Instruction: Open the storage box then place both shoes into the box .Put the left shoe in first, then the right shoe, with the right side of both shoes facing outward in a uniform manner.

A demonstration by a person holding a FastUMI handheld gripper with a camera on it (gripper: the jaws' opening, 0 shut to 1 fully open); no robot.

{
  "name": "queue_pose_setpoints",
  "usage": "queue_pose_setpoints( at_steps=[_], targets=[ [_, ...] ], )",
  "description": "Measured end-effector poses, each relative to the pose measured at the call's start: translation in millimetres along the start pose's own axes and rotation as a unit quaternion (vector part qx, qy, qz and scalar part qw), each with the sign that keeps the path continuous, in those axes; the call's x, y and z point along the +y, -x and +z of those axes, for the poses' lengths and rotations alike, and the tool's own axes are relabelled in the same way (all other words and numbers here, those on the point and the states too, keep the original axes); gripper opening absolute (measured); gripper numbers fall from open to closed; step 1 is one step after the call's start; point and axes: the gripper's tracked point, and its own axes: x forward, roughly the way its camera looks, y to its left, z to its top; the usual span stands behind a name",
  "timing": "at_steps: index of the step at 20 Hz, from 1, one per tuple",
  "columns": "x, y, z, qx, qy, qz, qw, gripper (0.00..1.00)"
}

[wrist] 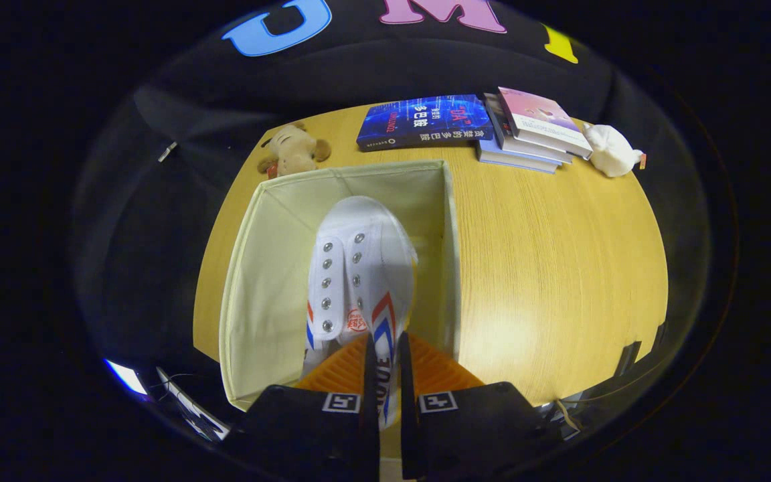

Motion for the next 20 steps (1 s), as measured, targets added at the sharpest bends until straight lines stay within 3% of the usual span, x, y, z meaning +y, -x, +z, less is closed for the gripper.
queue_pose_setpoints(
  at_steps=[3,6,8,11,16,20],
  targets=[
    [13,8,8,-0.024,0.003,0.014,1.0,0.3],
    [14,28,16,-0.049,0.016,0.03,0.998,0.74],
    [7,40,19,-0.067,0.016,0.03,0.997,0.91],
    [-15,59,25,-0.095,0.014,0.017,0.995,0.99],
    [-58,103,54,-0.17,0.021,-0.017,0.985,0.99],
    [-81,147,89,-0.246,0.035,-0.024,0.968,0.99]
  ],
)
